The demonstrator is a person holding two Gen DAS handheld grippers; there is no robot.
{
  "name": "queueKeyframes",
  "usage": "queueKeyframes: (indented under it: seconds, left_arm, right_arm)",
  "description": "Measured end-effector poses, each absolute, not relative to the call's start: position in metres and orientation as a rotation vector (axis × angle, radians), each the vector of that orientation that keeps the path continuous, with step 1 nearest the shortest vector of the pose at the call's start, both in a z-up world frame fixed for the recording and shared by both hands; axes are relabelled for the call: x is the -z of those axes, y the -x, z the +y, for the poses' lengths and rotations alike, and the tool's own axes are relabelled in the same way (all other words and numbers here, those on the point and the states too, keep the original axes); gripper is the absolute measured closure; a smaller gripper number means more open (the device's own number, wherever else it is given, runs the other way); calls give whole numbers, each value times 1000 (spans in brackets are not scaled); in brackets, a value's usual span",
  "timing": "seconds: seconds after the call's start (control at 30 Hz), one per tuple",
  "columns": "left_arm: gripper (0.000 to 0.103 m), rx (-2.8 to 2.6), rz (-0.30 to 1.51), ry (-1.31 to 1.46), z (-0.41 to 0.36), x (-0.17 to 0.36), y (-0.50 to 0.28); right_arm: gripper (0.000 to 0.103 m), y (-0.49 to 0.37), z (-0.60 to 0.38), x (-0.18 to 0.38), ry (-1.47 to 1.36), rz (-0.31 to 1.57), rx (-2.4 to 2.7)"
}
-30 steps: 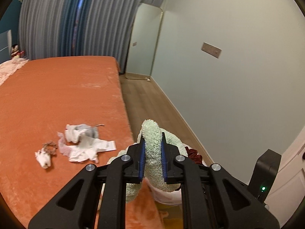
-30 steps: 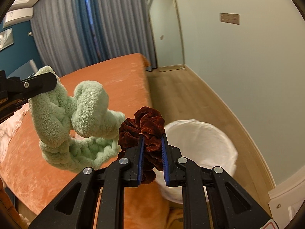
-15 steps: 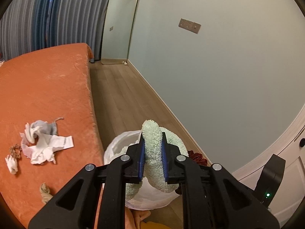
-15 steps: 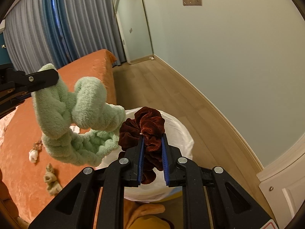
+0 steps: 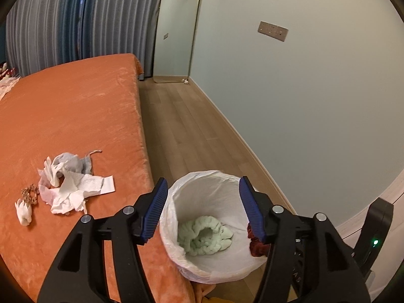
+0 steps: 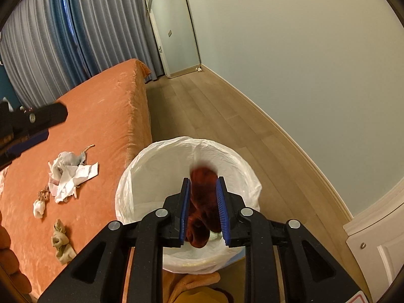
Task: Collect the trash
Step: 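Carry towel and scrunchie over the bin and open both grippers, then move the left gripper back to the bed and grasp the beige sock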
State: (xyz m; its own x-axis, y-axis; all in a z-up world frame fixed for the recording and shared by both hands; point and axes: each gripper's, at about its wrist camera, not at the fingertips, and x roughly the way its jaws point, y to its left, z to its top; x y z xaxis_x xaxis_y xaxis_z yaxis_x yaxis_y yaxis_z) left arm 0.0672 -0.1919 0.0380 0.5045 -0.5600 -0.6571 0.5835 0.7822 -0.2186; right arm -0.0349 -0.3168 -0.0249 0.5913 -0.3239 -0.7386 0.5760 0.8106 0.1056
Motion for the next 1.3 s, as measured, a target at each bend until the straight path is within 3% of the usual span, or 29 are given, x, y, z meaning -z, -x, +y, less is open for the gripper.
queueKeyframes:
  seconds: [0.2, 0.47, 0.67, 1.3]
  left_arm:
    - [40, 631, 812, -14, -171, -23, -72]
    - [39, 536, 849, 27, -130, -6, -83]
    - [31, 450, 865, 53, -93, 5, -88]
    - [30, 275, 918, 45, -21, 42, -93]
  right_arm:
    - [62, 32, -310, 19, -335, 767, 530]
    - [55, 25, -287, 13, -309, 761, 511]
    - [55, 17, -265, 10, -281, 770, 472]
    - [48, -3, -198, 20, -233, 814, 370]
